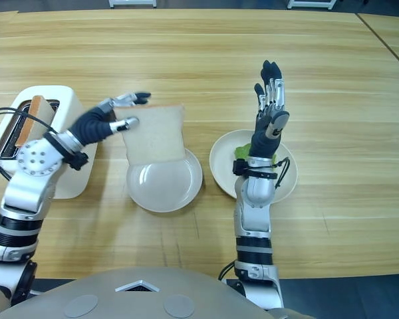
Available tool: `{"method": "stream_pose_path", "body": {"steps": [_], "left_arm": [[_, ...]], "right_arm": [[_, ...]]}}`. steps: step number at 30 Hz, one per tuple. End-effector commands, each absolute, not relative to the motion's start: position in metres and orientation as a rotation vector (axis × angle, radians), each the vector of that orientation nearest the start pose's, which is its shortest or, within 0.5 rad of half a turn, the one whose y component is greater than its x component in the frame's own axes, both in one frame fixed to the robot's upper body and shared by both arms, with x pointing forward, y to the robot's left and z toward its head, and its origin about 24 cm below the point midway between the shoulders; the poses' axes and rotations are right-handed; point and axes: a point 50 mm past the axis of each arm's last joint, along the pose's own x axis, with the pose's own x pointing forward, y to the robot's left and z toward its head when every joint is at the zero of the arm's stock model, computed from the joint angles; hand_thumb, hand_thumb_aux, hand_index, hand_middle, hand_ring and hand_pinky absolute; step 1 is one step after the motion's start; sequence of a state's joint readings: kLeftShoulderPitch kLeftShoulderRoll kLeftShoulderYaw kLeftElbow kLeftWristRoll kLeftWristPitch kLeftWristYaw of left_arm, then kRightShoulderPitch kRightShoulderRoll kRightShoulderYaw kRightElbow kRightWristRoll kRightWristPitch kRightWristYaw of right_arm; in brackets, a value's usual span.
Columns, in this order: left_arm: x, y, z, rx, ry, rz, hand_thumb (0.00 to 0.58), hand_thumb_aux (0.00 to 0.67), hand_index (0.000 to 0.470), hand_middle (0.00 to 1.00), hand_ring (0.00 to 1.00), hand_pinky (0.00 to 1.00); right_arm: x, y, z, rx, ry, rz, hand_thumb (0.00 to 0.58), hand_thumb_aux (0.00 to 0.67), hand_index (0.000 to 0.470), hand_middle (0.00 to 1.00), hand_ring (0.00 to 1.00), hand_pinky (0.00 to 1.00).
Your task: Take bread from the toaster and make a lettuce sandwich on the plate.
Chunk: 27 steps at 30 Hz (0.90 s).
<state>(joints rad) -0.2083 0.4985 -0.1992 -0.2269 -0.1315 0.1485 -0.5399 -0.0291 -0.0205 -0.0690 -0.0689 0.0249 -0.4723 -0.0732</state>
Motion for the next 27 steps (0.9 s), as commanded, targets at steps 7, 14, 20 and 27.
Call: {"method": "stream_pose_path", "body": {"steps": [7,14,20,27], "left_arm": [[0.259,0.136,0.061,0.624,0.043,-0.871,0.580,0.670,0.470,0.00,0.00,0.00],[0.256,0.136,0.051,0.650,0.049,-0.852,0.575,0.607,0.426,0.00,0.00,0.00],[0.259,0.137,0.058,0.694,0.010,-0.797,0.000,0.000,0.000,0.00,0.00,0.00],[0.256,0.142,0.080,0.672,-0.075,-0.689,0.000,0.000,0.000,0.00,0.00,0.00]], "right_arm": [[0.241,-0.153,0.098,0.039,-0.527,-0.084,0.000,0.000,0.000,0.00,0.00,0.00],[0.242,-0.147,0.095,0.044,-0.519,-0.073,0.000,0.000,0.000,0.00,0.00,0.00],[0.242,-0.147,0.096,0.019,-0.524,-0.066,0.000,0.000,0.000,0.00,0.00,0.00],[0.249,-0.168,0.101,-0.121,-0.514,-0.052,0.000,0.000,0.000,0.00,0.00,0.00]]}}
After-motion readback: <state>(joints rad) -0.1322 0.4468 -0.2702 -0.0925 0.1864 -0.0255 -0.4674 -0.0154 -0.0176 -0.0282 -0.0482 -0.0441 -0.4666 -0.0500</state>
